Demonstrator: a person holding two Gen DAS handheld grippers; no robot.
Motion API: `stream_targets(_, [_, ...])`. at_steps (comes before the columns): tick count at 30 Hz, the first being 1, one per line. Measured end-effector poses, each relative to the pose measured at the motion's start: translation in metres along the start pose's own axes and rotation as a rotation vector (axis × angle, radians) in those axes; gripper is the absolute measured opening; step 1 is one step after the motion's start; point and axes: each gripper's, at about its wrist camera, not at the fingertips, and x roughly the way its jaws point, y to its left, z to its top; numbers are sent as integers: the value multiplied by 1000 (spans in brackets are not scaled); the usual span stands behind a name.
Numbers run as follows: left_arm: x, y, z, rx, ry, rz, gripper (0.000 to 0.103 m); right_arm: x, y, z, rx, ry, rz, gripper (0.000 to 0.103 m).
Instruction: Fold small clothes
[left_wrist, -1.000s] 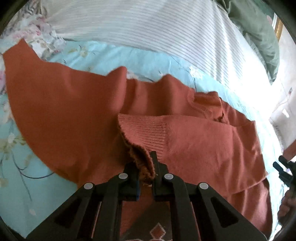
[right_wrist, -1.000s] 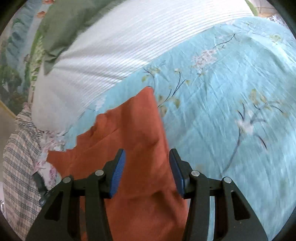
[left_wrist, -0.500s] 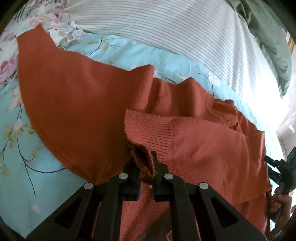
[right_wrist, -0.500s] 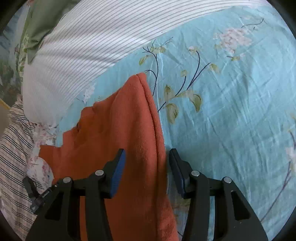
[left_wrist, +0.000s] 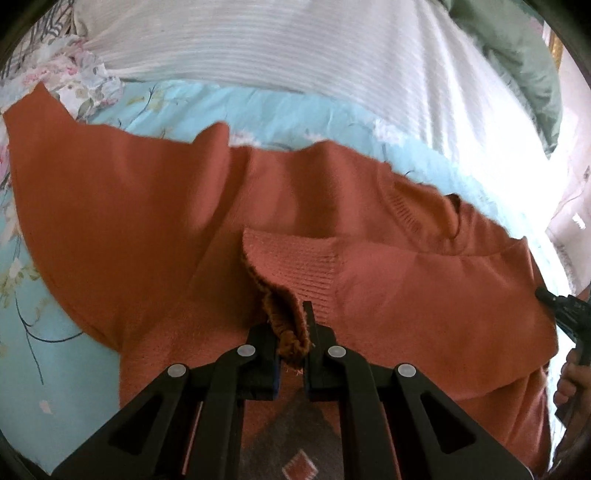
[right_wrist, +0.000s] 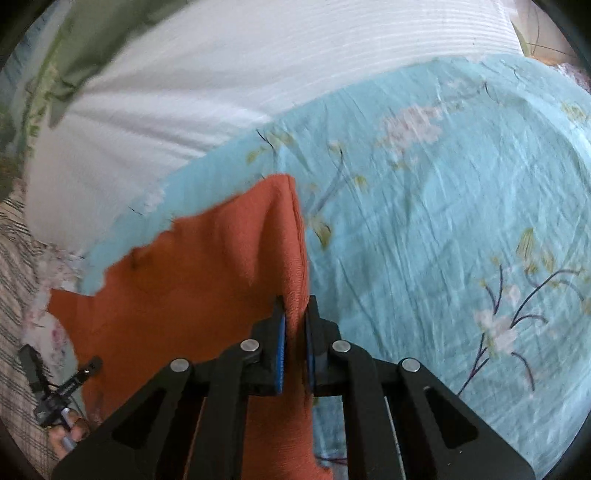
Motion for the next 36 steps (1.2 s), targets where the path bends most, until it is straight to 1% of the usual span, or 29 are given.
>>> stream_targets(2, [2,5,-1,-7,2,1,7,4,-3,-2,21,23,-2,15])
stream_targets(4, [0,8,-1,5,-10,10,7,-9,-4,-5,39,-7,-16,16])
stream_targets(6, [-2,9,0,20,-19,19,7,-30,4,-8,28,-65,-20,16])
stream_targets(7, [-3,10,0,23,-23,20,8,-37,9,-11,16,-83,-10,16])
stream_targets(8, [-3,11,0,23,-23,20,8,-42,19,-16,-15,-84,17,16])
stream_targets(9, [-1,12,0,21,-20,19,8,-40,27,-20,-51,-58,44,16])
stream_targets(10, [1,12,-1,22,-14,21,8,-33,36,-26,-87,-12,71,16])
stream_targets(11, [1,11,-3,24,-10,24,8,-25,42,-31,-112,28,75,17])
stream_targets(12, [0,11,-6,26,-6,25,9,-13,45,-38,-142,74,22,17])
stream_targets(13, [-2,12,-7,22,-2,26,12,-7,44,-42,-152,90,-24,17])
stream_targets(14, [-4,15,-8,16,-2,24,13,-4,39,-45,-139,96,-44,17])
stream_targets(16, [-11,23,-10,4,0,21,18,-12,32,-48,-74,77,-16,18])
stream_targets(17, [-15,28,-13,-2,-2,26,18,-18,34,-49,-67,69,-12,24])
stream_targets(18, [-20,34,-15,-8,-4,33,18,-25,39,-52,-73,60,3,37])
stream_targets(20, [-30,47,-19,-30,-4,21,17,-37,51,-58,-90,47,47,51])
stream_targets(23, [-45,69,-19,-67,-16,22,19,-52,70,-73,-125,44,111,51])
stream_targets(24, [-49,77,-17,-81,-22,30,30,-55,75,-78,-131,51,132,51])
stream_targets(25, [-54,88,-14,-104,-31,54,48,-56,82,-86,-131,60,155,51])
stream_targets(26, [-57,97,-12,-124,-42,68,53,-56,88,-93,-129,70,173,51])
stream_targets(28, [-62,118,-6,-163,-58,87,55,-55,98,-106,-137,99,203,51])
stream_targets(30, [-65,144,3,-213,-67,115,57,-54,104,-117,-147,128,215,51])
stream_targets(32, [-65,165,12,-252,-79,140,61,-55,106,-125,-146,149,227,52])
stream_targets(34, [-61,188,23,-287,-88,168,70,-51,111,-127,-145,162,235,52])
stream_targets(36, [-53,207,34,-300,-81,189,72,-54,114,-132,-145,165,239,53])
